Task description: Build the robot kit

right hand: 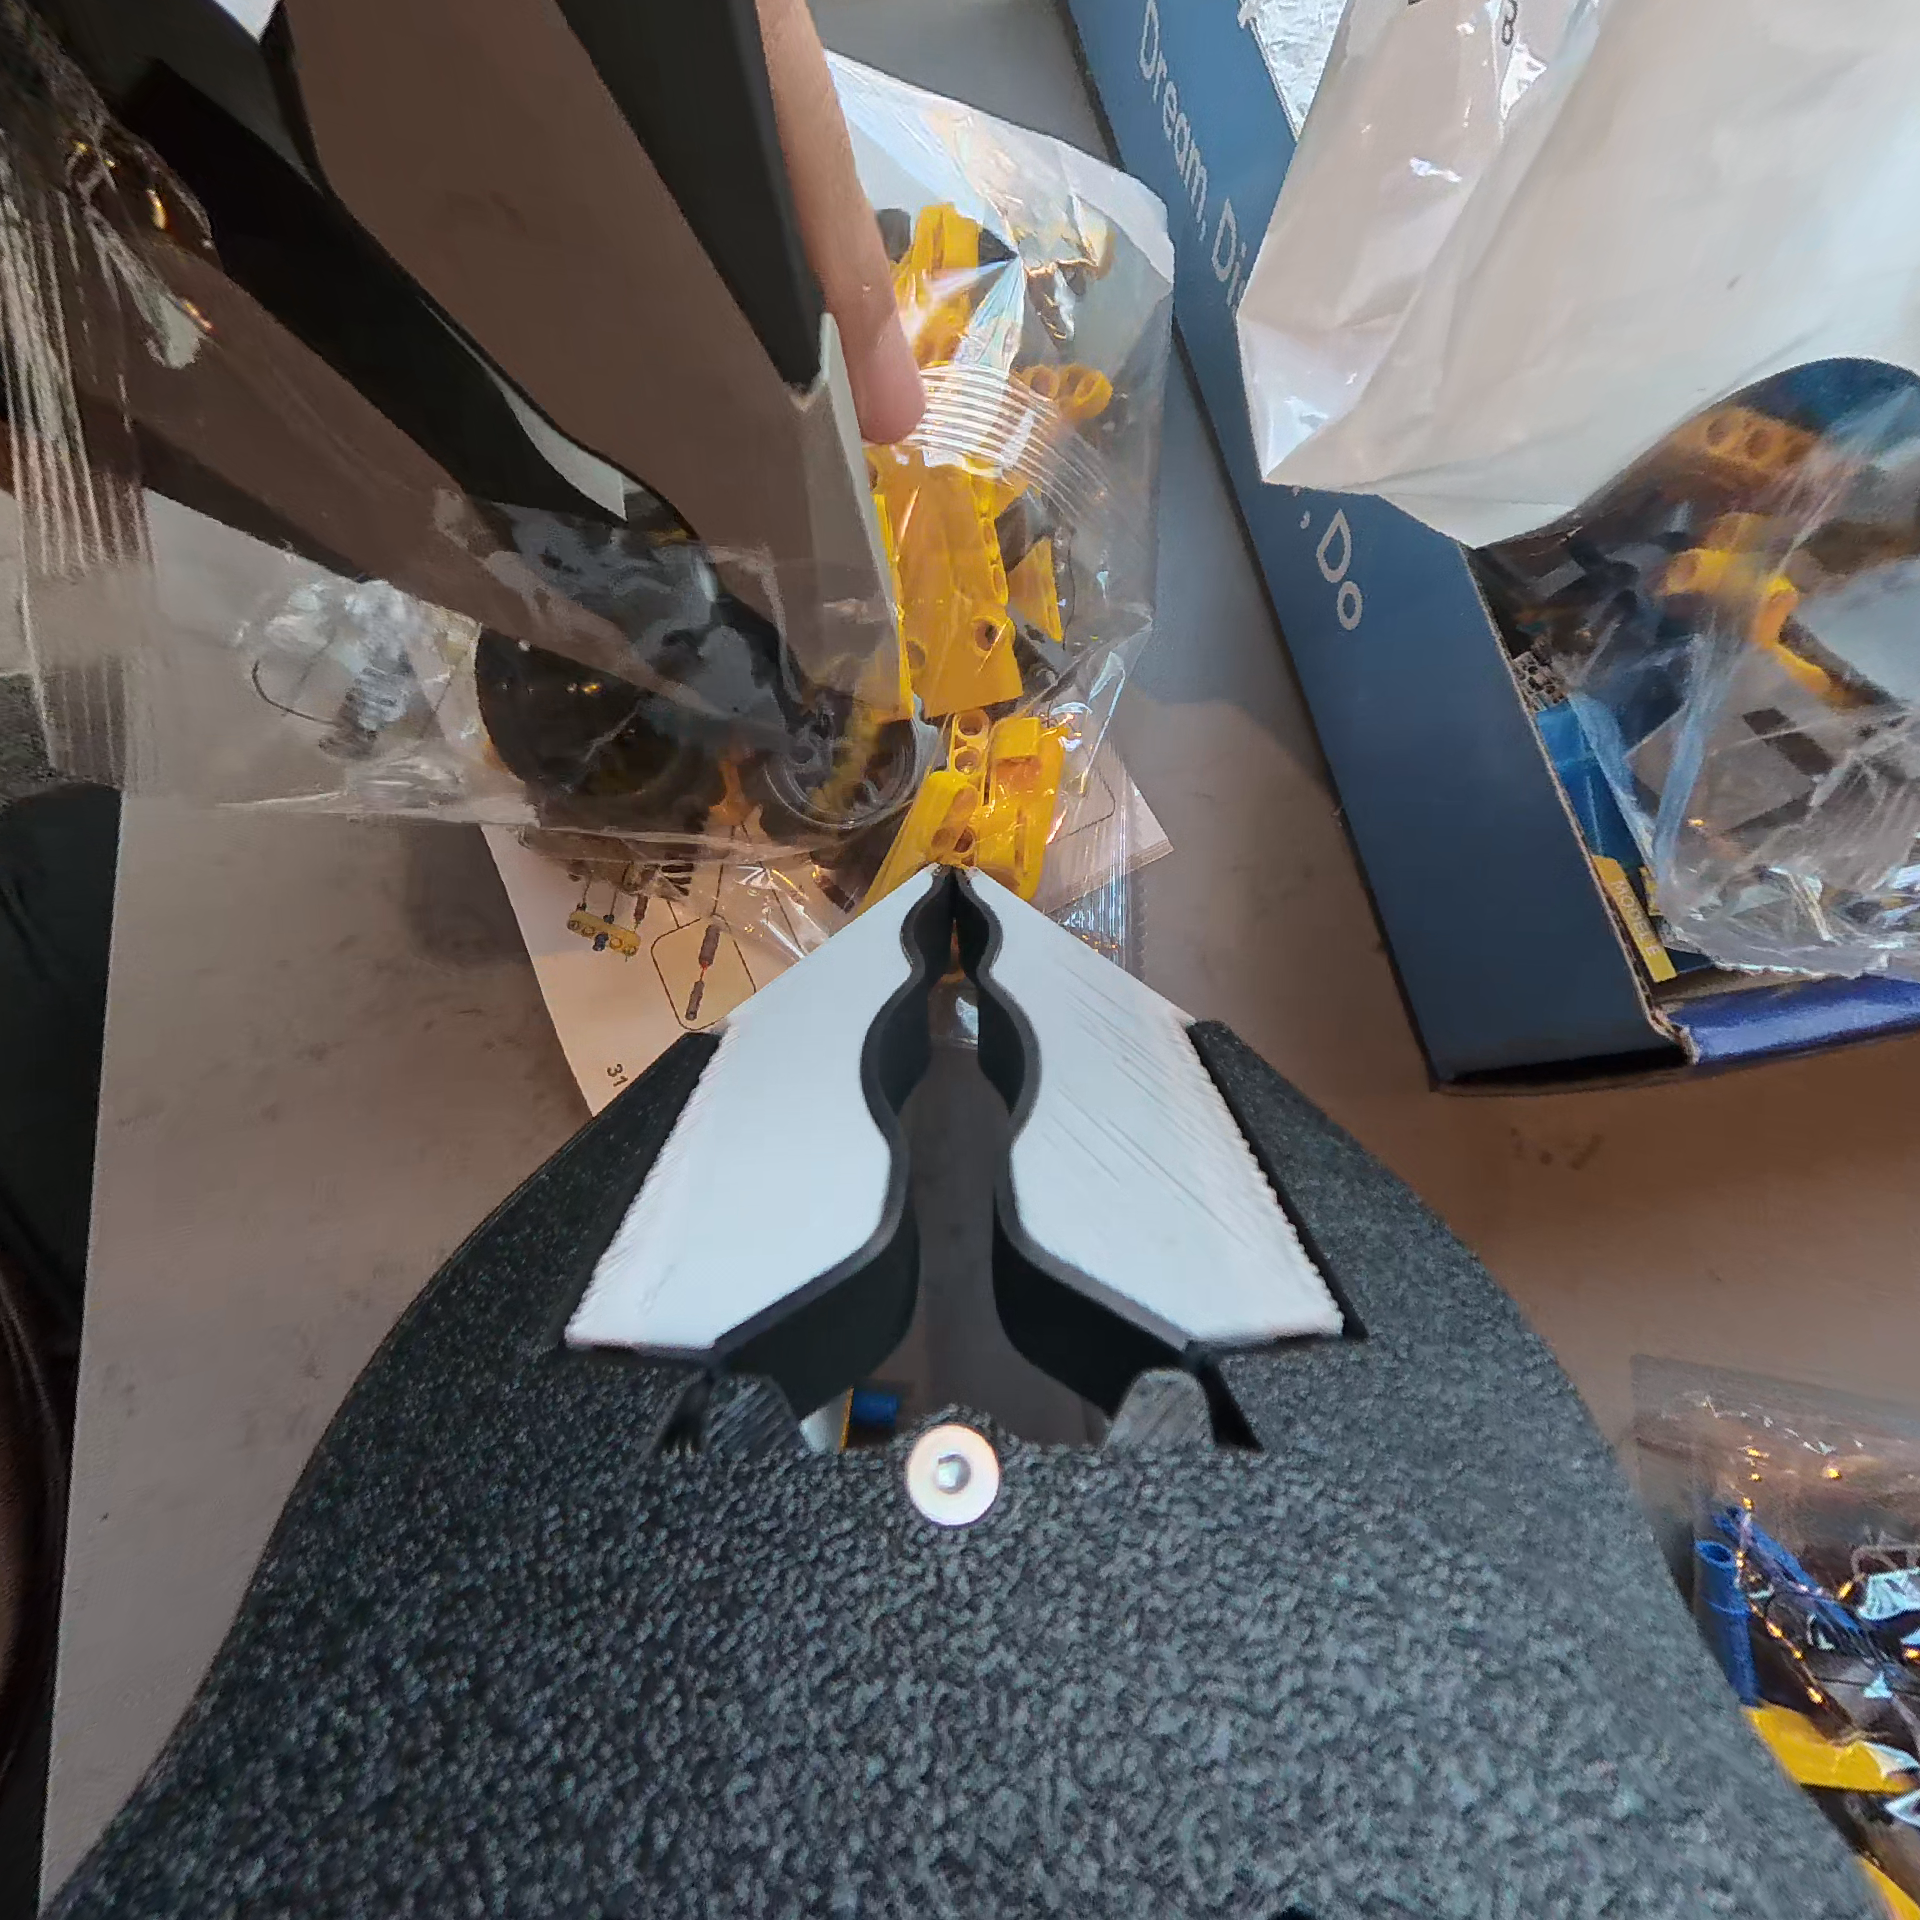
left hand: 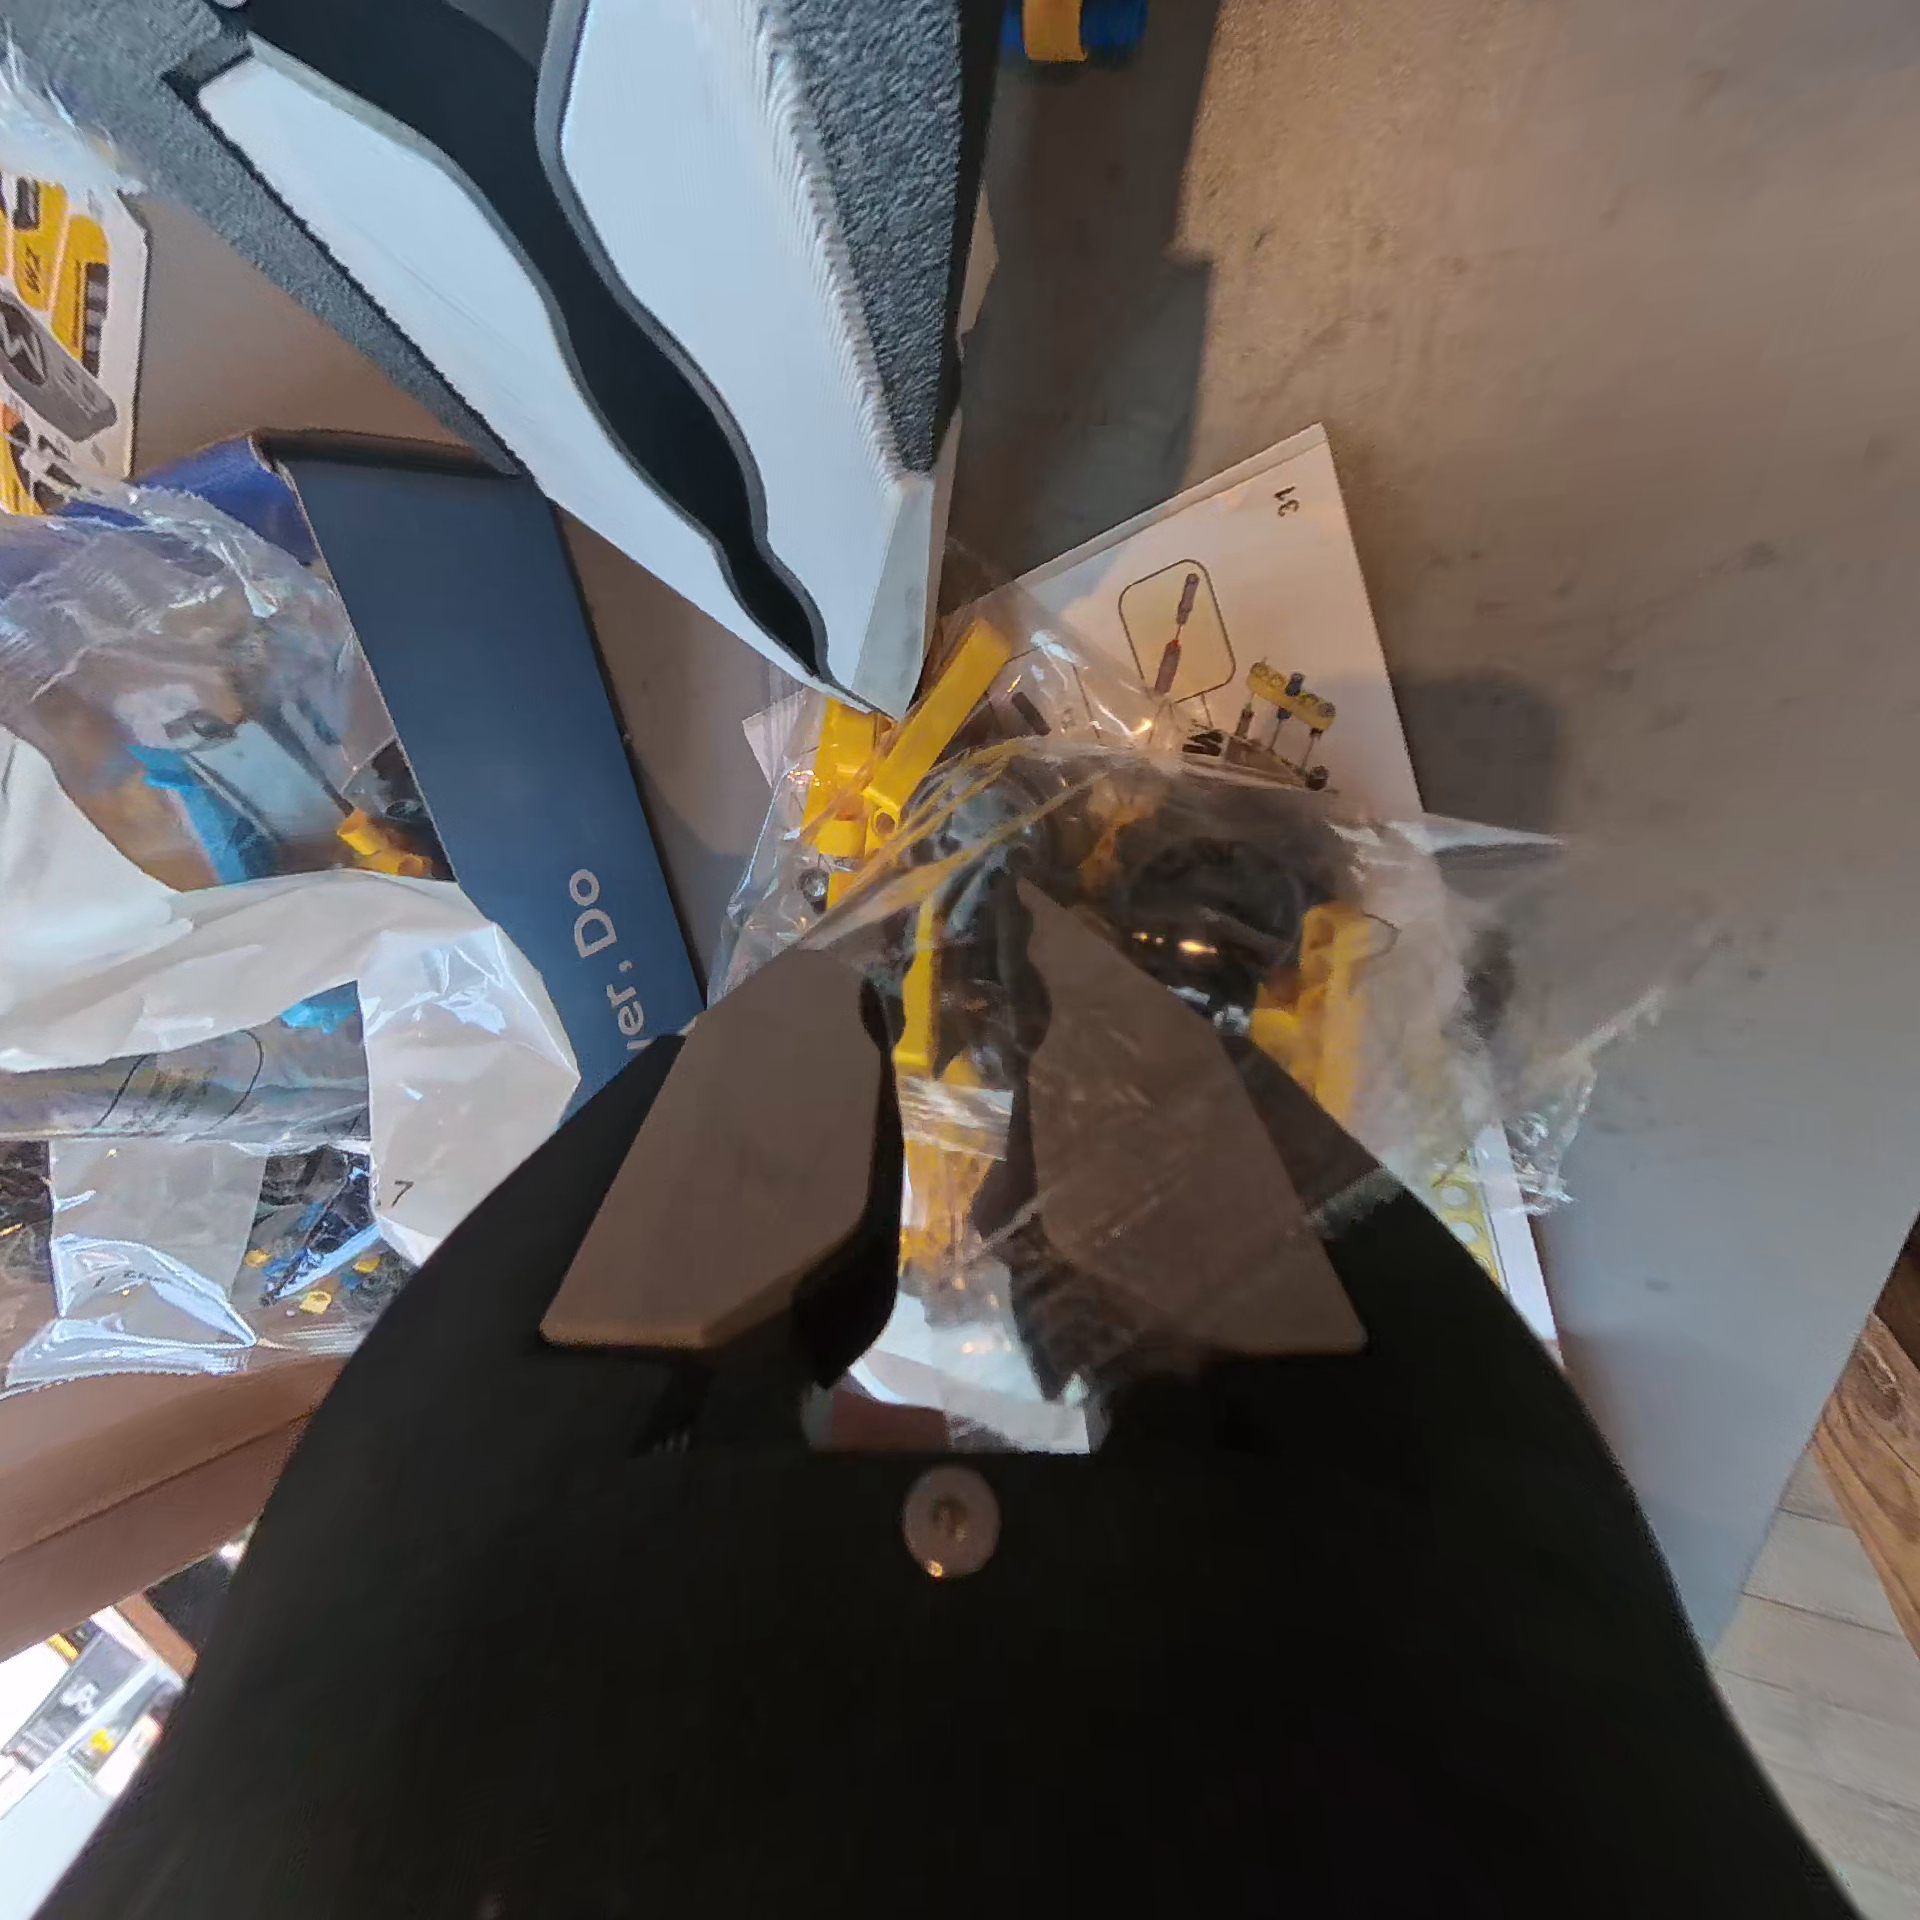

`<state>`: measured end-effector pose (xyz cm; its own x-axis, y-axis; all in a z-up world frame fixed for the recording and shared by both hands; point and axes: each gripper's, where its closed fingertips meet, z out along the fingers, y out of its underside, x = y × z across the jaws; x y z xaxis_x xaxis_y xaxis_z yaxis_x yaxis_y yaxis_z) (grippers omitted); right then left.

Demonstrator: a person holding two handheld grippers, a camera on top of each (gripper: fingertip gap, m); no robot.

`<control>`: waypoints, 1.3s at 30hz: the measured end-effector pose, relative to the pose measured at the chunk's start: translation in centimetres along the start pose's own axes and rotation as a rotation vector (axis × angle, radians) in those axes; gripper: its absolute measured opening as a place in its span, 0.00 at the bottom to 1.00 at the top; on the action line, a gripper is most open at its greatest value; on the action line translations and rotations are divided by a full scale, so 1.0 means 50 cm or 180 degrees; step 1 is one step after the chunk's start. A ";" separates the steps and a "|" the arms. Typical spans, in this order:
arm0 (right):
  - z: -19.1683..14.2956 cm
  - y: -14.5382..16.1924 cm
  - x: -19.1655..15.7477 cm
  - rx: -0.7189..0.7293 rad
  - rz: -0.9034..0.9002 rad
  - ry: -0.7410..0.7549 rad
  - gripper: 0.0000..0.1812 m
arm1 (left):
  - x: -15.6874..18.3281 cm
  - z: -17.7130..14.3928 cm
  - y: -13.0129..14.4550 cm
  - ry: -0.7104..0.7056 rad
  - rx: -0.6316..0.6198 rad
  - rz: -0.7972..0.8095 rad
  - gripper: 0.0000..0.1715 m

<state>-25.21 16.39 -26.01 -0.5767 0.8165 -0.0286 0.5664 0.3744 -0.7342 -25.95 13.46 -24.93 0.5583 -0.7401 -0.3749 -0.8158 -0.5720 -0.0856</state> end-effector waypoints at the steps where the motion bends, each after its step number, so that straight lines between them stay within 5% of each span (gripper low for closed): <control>1: 0.000 0.000 0.000 -0.0003 0.0000 0.0007 0.00 | -0.002 -0.002 0.001 -0.0016 -0.0016 -0.0010 0.07; 8: 0.002 0.001 0.001 -0.0028 -0.0043 0.0038 0.00 | -0.017 0.003 0.014 -0.0236 -0.0273 -0.0043 0.04; 14: 0.001 0.001 0.001 -0.0034 -0.0065 0.0067 0.00 | -0.015 0.004 0.007 -0.0098 -0.0146 -0.0731 0.04; 20: 0.002 0.002 0.000 -0.0022 -0.0022 0.0014 0.00 | -0.027 0.003 0.011 -0.0633 -0.0192 -0.0882 0.00; 33: -0.002 0.002 0.006 -0.0053 -0.0032 0.0068 0.01 | -0.025 -0.003 0.024 -0.0952 -0.0450 -0.1100 0.00; 39: -0.004 -0.001 0.010 -0.0008 0.0165 -0.0003 0.06 | -0.007 -0.007 0.005 -0.0647 -0.0167 -0.1315 0.08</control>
<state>-25.40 16.90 -25.84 -0.5472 0.8343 -0.0671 0.5969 0.3327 -0.7301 -26.28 13.47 -24.51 0.7897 -0.3650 -0.4931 -0.5195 -0.8254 -0.2210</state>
